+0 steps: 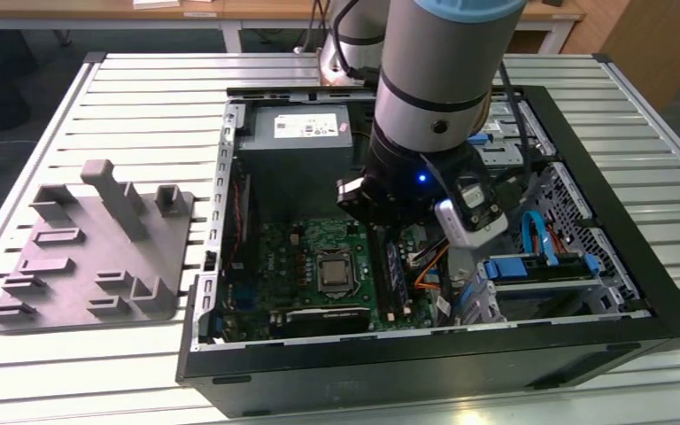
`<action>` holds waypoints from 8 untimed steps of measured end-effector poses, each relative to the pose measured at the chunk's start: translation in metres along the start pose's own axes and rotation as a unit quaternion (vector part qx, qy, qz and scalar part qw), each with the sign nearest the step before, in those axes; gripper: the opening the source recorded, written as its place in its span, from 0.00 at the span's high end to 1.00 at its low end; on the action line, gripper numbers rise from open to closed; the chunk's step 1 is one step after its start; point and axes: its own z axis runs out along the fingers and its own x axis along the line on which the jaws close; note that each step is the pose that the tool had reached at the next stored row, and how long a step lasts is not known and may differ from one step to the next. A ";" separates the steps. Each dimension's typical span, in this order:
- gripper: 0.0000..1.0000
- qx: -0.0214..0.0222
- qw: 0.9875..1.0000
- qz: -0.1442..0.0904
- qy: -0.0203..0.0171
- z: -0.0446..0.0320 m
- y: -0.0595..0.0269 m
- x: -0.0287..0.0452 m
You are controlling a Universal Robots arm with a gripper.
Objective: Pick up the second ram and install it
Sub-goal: 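Insert the second ram into the second slot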
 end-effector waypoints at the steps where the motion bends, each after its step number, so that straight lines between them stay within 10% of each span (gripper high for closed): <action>1: 0.86 0.000 1.000 0.000 0.000 0.0002 0.0000 0.0000; 8: 0.86 0.000 1.000 0.000 0.000 0.0018 -0.0001 0.0000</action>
